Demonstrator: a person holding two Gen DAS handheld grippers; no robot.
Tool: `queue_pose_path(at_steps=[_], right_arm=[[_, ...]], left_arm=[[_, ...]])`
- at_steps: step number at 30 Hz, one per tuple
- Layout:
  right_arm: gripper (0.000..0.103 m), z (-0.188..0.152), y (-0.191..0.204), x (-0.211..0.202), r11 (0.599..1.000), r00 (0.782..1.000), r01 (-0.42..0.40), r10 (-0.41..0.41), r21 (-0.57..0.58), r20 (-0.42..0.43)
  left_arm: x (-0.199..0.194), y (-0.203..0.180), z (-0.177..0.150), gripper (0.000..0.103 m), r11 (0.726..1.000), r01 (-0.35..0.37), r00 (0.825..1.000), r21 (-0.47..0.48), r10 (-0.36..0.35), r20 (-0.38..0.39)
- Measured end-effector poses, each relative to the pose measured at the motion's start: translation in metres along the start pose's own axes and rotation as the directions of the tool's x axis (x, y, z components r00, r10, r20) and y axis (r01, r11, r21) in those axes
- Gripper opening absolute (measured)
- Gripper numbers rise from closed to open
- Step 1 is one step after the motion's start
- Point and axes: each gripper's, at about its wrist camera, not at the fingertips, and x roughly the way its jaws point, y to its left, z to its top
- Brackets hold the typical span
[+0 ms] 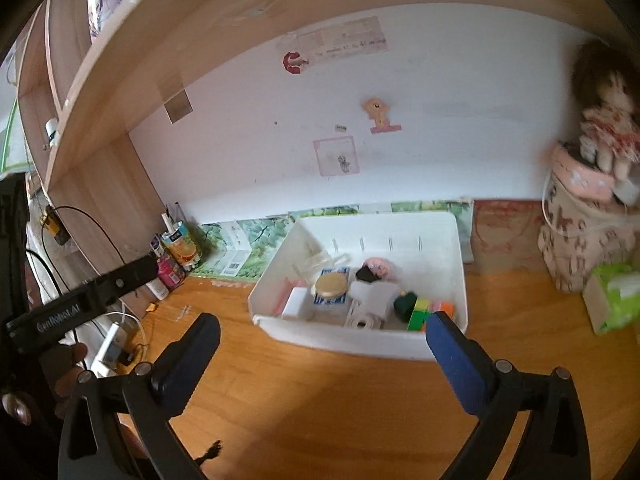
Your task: Organize rigid objects
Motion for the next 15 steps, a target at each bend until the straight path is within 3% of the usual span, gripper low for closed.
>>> queue_pose_path(at_steps=[6, 9, 15], right_arm=[[0.103, -0.028, 0.015, -0.017, 0.999, 0.994, -0.001, 0.005, 0.033, -0.105], [0.103, -0.047, 0.018, -0.015, 0.998, 0.979, 0.011, 0.002, 0.062, -0.203], [0.103, -0.076, 0.018, -0.015, 0.989, 0.949, 0.062, -0.016, 0.136, -0.314]], left_arm=[[-0.007, 0.018, -0.026, 0.092, 0.997, 0.025, 0.997, -0.075, -0.030, -0.074], [-0.009, 0.024, -0.040, 0.092, 0.993, 0.033, 0.992, -0.109, -0.046, -0.117], [-0.009, 0.020, -0.060, 0.092, 0.993, 0.020, 0.982, -0.117, -0.041, -0.184]])
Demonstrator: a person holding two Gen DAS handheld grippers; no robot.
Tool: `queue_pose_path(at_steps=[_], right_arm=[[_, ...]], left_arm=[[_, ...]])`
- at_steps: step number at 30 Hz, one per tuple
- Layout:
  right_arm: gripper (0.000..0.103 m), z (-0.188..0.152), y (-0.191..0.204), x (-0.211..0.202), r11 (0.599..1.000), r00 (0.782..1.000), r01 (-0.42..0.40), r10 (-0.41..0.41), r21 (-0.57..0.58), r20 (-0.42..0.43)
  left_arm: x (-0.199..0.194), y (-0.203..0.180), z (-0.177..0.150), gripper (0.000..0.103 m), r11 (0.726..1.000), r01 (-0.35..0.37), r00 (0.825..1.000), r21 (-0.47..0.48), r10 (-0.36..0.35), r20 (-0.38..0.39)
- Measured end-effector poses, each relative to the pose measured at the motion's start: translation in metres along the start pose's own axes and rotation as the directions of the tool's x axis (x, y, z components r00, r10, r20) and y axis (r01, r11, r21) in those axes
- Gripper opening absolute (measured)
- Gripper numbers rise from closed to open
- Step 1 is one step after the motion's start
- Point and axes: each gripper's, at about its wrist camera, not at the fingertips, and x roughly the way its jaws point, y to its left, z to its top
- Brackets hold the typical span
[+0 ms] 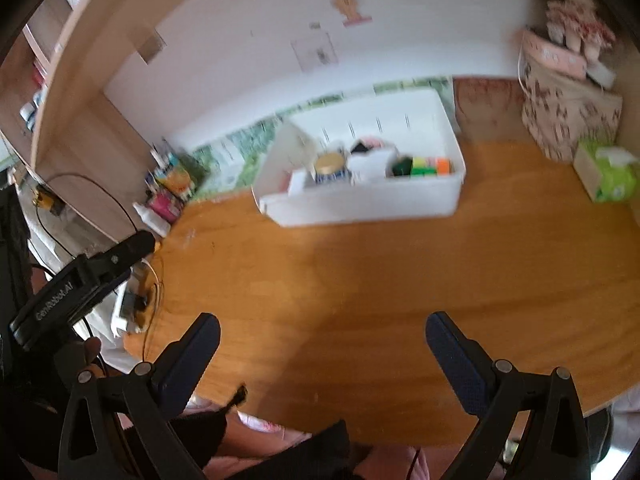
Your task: Organize rigid objects
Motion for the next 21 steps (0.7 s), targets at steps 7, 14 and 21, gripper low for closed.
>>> queue_pose_path(at_steps=[7, 14, 21], right_arm=[[0.103, -0.012, 0.007, -0.002, 0.994, 0.994, 0.099, -0.101, -0.047, -0.041], [0.103, -0.014, -0.003, -0.006, 0.978, 0.979, 0.203, -0.204, -0.045, -0.014], [0.103, -0.008, 0.002, -0.009, 0.974, 0.978, 0.210, -0.209, -0.078, 0.026]], left_arm=[[0.004, -0.008, -0.018, 0.092, 0.996, -0.075, 0.996, 0.049, 0.076, -0.036], [0.002, -0.024, -0.016, 0.101, 0.991, -0.094, 0.996, 0.100, 0.093, 0.014], [-0.002, -0.040, -0.008, 0.102, 0.978, -0.132, 0.990, 0.159, 0.122, 0.072]])
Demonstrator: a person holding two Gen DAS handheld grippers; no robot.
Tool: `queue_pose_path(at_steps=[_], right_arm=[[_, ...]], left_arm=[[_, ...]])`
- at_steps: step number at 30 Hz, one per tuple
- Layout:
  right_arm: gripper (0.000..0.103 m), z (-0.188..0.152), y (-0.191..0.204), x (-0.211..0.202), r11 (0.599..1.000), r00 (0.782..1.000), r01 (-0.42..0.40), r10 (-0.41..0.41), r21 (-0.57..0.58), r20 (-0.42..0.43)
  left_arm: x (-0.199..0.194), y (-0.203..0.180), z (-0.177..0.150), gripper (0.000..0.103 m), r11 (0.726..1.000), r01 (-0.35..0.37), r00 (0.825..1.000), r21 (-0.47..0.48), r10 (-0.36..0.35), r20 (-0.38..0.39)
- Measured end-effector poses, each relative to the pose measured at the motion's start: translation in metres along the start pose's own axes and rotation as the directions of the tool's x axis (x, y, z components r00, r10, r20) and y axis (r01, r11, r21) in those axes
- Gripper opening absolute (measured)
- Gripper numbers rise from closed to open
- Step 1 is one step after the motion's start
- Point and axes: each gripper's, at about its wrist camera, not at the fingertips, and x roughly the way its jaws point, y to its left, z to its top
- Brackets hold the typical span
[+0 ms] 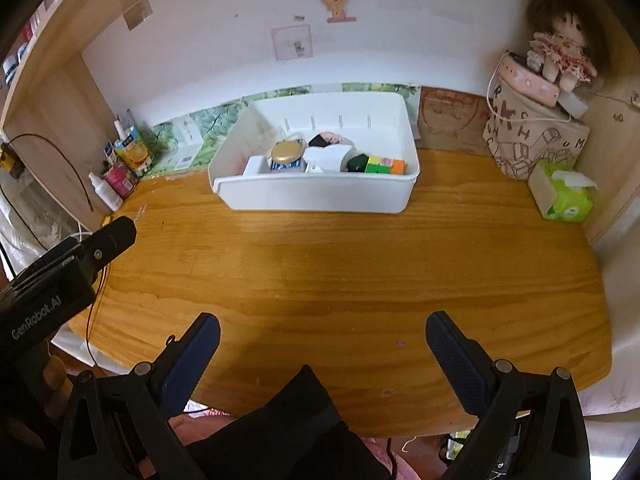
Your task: Organize rigid objects
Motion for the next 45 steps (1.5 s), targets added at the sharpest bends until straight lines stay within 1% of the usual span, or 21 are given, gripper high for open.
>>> queue_pose_path(at_steps=[8, 16, 21, 29, 45], right_arm=[[0.103, 0.010, -0.004, 0.007, 1.000, 1.000, 0.012, -0.012, 0.014, 0.011], [0.103, 0.017, -0.009, 0.009, 1.000, 0.999, 0.017, -0.018, 0.026, 0.035], [0.103, 0.018, -0.010, 0.012, 1.000, 1.000, 0.010, -0.011, 0.029, 0.027], [0.103, 0.019, -0.008, 0.015, 1.000, 1.000, 0.007, -0.007, 0.026, 0.015], [0.103, 0.019, -0.006, 0.019, 1.000, 1.000, 0.006, -0.006, 0.026, -0.003]], left_arm=[[-0.003, -0.010, 0.010, 0.102, 0.999, -0.004, 0.998, 0.042, 0.001, 0.063], [0.003, -0.017, 0.015, 0.102, 0.998, -0.004, 0.998, 0.068, 0.000, 0.059], [0.005, -0.021, 0.015, 0.102, 0.996, -0.012, 0.999, 0.083, 0.008, 0.047], [0.005, -0.022, 0.014, 0.102, 0.995, -0.024, 0.998, 0.094, 0.019, 0.054], [0.006, -0.021, 0.014, 0.102, 0.994, -0.021, 0.998, 0.104, 0.015, 0.054]])
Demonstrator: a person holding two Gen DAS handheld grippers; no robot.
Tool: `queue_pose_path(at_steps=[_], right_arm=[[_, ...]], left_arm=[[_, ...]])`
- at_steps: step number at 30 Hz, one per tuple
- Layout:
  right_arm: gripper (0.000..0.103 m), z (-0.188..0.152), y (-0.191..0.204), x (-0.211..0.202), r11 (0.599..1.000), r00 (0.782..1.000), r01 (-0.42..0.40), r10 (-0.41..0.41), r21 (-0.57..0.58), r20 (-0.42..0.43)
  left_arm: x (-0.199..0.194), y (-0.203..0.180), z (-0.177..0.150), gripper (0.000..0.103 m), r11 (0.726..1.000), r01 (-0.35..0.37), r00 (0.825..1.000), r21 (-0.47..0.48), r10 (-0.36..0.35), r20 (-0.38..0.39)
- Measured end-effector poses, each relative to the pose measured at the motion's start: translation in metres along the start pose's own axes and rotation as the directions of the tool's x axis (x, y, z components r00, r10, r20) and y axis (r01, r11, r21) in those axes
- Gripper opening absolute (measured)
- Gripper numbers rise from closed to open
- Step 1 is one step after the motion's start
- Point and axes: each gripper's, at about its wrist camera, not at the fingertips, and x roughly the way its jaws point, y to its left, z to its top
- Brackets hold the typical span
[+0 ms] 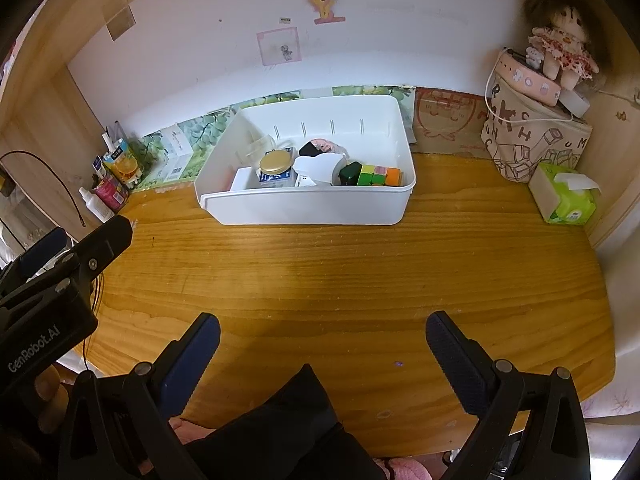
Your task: Organize rigid objects
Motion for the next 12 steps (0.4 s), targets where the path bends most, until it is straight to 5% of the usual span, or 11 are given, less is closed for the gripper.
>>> queue_pose_path(at_steps=[12], right_arm=[[0.103, 0.0000, 0.0006, 0.0025, 1.000, 1.000, 0.001, -0.001, 0.002, -0.008]], left_arm=[[0.0016, -0.0024, 0.0013, 0.102, 1.000, 0.002, 1.000, 0.001, -0.002, -0.004]])
